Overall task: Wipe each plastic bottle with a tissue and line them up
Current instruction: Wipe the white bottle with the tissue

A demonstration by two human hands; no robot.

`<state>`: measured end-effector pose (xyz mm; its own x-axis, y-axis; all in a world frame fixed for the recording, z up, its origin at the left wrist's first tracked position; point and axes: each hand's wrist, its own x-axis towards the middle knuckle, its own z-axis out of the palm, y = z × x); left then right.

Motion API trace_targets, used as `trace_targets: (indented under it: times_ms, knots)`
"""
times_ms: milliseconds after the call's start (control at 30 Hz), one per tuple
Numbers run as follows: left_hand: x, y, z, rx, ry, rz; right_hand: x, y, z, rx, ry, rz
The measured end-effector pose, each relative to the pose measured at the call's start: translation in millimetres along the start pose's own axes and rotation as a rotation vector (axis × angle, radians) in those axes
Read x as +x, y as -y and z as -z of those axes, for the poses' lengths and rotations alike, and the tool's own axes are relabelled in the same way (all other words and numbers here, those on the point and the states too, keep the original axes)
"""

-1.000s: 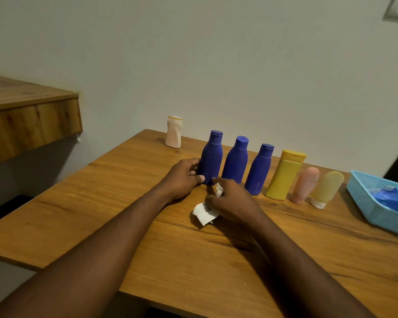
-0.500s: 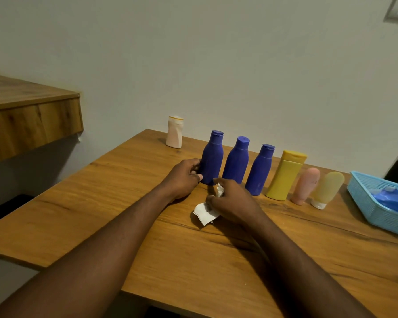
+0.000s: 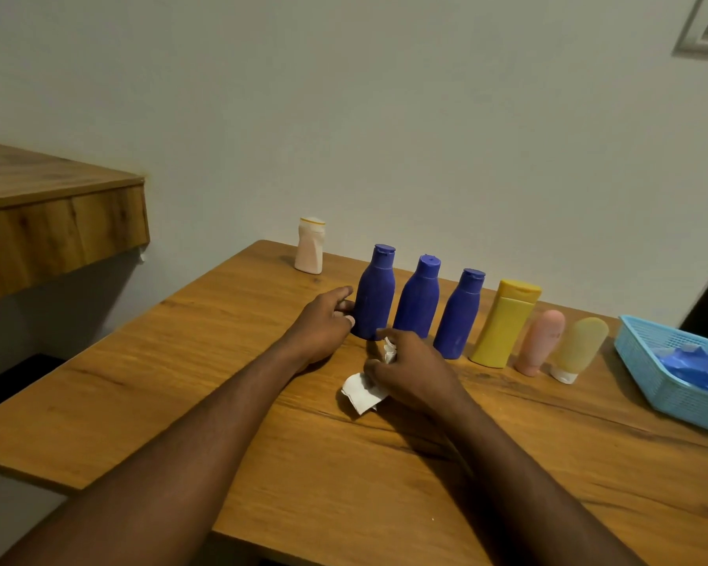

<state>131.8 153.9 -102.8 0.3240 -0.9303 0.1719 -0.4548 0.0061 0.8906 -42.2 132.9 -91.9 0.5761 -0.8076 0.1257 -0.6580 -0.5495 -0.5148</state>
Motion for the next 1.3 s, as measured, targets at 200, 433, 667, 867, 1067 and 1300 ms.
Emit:
trace_targets:
  times_ms: [200,433,667,867,1067,1300]
  knots:
    - [-10.8,-6.9,1.3,-0.107,-0.042,-0.002,-7.8,4.5,2.0,0.170,-0.204,0.080]
    - [-29.7,-33.6,19.8,-0.377,-0.190,-0.003,-10.8,46.3,42.2,0.236,-0.321,0.267]
    - [-0.5,-63.1,92.3,-0.296,-0.290,-0.098,32.1,111.8,107.1,0.085,-0.313,0.431]
    - [63.6,-57.5,138.6,-0.099,-0.260,-0.021,106.3,149.0,120.5,-0.137,-0.286,0.440]
    - [130.9,-21.1,142.8,0.123,-0.144,0.110,185.3,164.4,112.6,-0.294,-0.208,0.370]
    - [171.0,9.6,116.6,0.202,-0.205,0.065,236.3,160.2,98.6,-0.357,-0.156,0.332]
